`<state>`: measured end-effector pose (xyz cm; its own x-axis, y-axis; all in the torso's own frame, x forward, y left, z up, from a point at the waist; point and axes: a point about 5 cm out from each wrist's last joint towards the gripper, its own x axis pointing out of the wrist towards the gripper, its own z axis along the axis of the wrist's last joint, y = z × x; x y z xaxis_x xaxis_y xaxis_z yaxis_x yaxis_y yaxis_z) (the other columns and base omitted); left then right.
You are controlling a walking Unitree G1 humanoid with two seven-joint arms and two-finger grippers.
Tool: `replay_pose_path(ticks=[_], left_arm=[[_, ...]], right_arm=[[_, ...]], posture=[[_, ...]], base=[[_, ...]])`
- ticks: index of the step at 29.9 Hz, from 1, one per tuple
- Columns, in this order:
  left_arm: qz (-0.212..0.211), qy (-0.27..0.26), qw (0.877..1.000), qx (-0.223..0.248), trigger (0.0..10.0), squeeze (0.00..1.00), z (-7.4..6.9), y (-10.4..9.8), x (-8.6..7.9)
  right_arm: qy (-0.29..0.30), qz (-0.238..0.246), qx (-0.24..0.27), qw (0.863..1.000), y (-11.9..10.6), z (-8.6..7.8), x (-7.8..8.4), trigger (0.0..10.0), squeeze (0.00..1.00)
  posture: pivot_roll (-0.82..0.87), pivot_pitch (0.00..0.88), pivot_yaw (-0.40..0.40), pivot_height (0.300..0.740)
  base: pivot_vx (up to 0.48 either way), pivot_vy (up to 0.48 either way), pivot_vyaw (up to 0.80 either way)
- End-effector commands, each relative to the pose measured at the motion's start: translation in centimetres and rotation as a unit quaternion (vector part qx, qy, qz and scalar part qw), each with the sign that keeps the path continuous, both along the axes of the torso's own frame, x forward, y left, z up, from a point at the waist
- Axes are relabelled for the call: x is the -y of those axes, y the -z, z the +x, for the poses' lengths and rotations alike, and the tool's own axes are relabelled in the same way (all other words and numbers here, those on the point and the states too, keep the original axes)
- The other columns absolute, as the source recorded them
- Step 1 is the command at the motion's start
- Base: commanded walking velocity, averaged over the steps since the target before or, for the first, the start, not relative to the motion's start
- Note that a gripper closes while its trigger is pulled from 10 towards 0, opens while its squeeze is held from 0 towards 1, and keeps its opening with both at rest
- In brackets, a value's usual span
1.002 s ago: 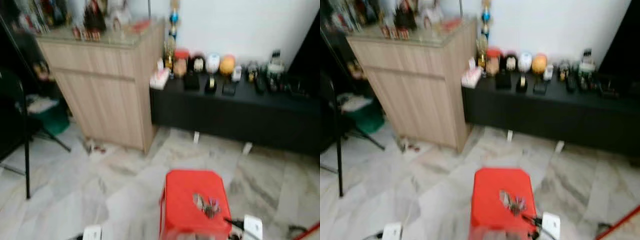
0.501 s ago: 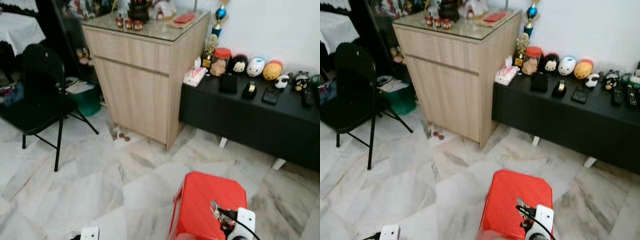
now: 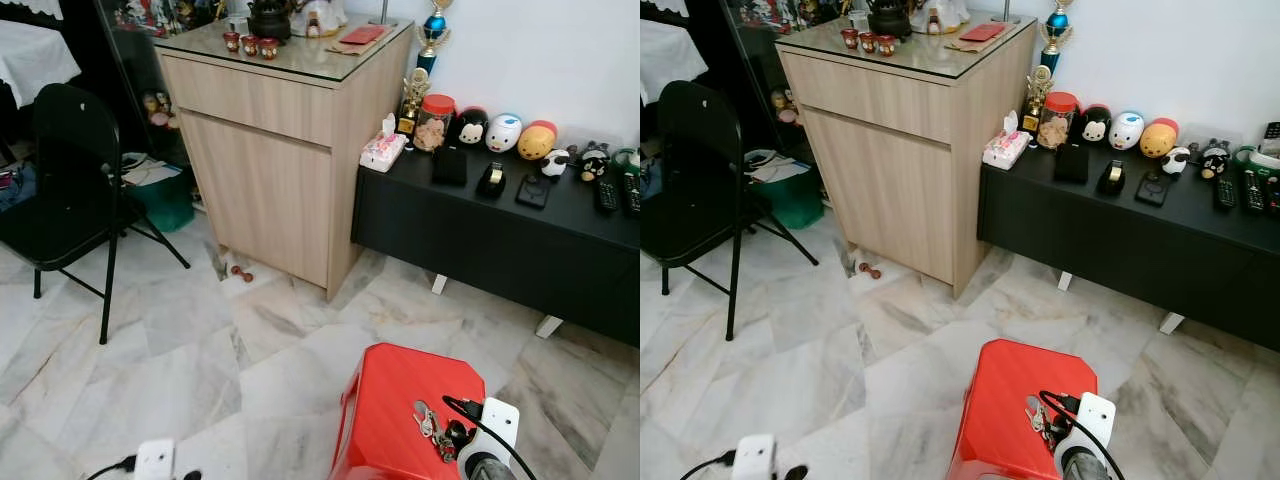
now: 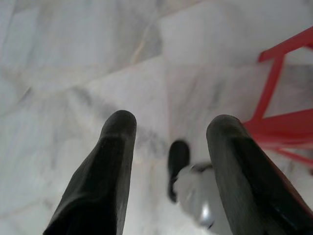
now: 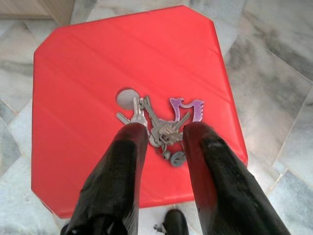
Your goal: Hang keys on a hook
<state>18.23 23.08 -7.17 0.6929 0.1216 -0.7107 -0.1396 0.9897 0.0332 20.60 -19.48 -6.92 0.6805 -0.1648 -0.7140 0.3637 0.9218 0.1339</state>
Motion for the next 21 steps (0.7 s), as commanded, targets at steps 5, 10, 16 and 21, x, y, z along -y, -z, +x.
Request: replay_pose_path(ticks=[5, 10, 16, 21], left_arm=[[0.000, 0.020, 1.000, 0.001, 10.0, 0.00, 1.0, -0.1, 1.3], [-0.002, 0.024, 1.000, 0.001, 10.0, 0.00, 1.0, -0.1, 1.6], [-0.002, 0.021, 1.000, -0.003, 10.0, 0.00, 0.5, 0.1, 1.5], [-0.002, 0.017, 1.000, -0.007, 10.0, 0.00, -0.1, 0.4, 1.4]], right_arm=[[0.020, -0.016, 0.030, 0.999, -0.5, 0.5, 0.3, 10.0, 0.00], [0.021, -0.018, 0.046, 0.999, -1.1, 1.4, 0.3, 10.0, 0.00], [0.018, -0.021, 0.055, 0.998, -1.6, 2.3, 0.2, 10.0, 0.00], [0.016, -0.021, 0.061, 0.998, -2.0, 2.8, 0.1, 10.0, 0.00]], posture=[[0.17, 0.000, -0.025, 0.740], [0.17, 0.000, -0.024, 0.717], [0.18, 0.000, -0.030, 0.677], [0.17, 0.000, -0.032, 0.642]], base=[[0.000, 0.000, 0.00], [0.000, 0.000, 0.00], [0.000, 0.000, 0.00], [0.000, 0.000, 0.00]])
